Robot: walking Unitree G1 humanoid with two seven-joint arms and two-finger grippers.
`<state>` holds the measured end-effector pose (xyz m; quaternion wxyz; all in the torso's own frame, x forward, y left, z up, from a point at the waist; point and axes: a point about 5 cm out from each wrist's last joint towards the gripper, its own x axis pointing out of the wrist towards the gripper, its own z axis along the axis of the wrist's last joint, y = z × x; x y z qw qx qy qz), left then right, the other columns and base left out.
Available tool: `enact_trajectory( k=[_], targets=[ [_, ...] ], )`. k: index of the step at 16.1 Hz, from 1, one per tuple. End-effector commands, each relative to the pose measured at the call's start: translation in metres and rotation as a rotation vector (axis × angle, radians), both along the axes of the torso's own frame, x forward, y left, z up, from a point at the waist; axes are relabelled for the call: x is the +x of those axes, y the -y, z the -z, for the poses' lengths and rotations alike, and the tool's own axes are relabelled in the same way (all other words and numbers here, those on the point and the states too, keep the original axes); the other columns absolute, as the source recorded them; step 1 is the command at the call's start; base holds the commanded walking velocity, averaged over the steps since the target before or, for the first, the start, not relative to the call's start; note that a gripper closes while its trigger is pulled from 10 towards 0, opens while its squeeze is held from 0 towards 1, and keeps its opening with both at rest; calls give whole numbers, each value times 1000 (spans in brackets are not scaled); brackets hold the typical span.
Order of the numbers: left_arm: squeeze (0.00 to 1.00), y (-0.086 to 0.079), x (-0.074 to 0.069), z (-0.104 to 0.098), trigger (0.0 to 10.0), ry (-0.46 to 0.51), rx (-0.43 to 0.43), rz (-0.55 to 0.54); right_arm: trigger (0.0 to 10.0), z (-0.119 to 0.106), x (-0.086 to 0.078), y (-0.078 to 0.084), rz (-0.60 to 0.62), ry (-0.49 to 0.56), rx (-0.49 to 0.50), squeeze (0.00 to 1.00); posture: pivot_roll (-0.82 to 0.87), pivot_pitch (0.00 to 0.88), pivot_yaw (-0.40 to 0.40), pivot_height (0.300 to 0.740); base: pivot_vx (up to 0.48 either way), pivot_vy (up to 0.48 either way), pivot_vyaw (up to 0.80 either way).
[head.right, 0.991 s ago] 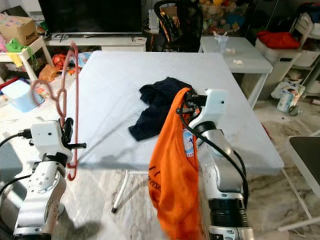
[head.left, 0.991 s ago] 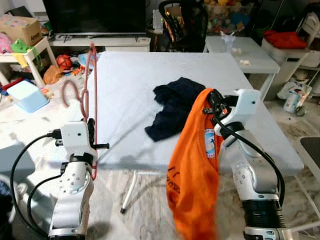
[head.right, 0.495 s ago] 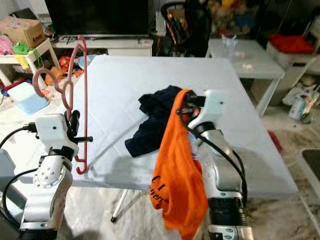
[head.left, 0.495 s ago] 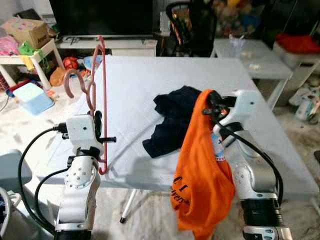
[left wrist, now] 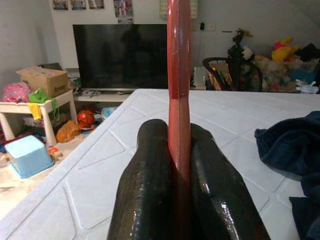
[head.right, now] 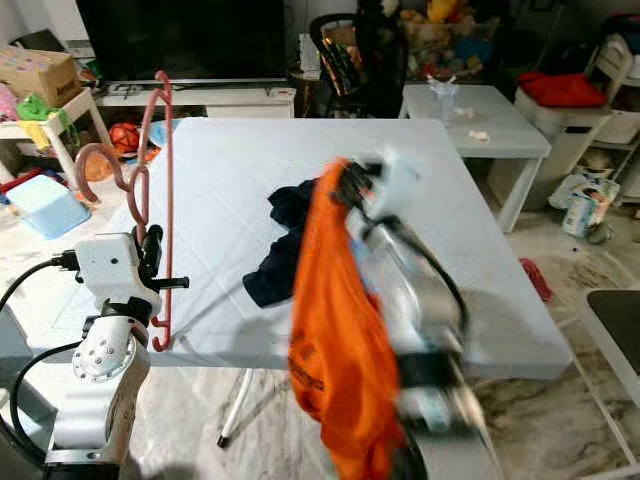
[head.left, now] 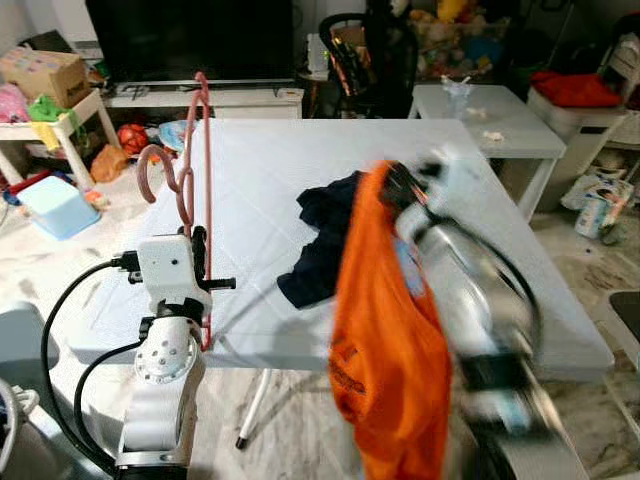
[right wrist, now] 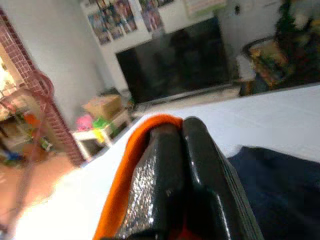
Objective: Hang hanger
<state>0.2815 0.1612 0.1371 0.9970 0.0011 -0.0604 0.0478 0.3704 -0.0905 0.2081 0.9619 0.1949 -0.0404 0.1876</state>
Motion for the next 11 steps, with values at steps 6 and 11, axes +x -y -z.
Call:
enact_trajectory(
  k=[6,11],
  targets=[
    [0,5,-5,25,10000,-104,-23,-19,10000,-93,53,16,73,28,252,0,28,0,-104,740,0,0,0],
    [0,10,5,19,10000,-61,-38,-21,10000,-218,39,74,225,345,237,0,12,0,-127,740,0,0,0]
  ],
)
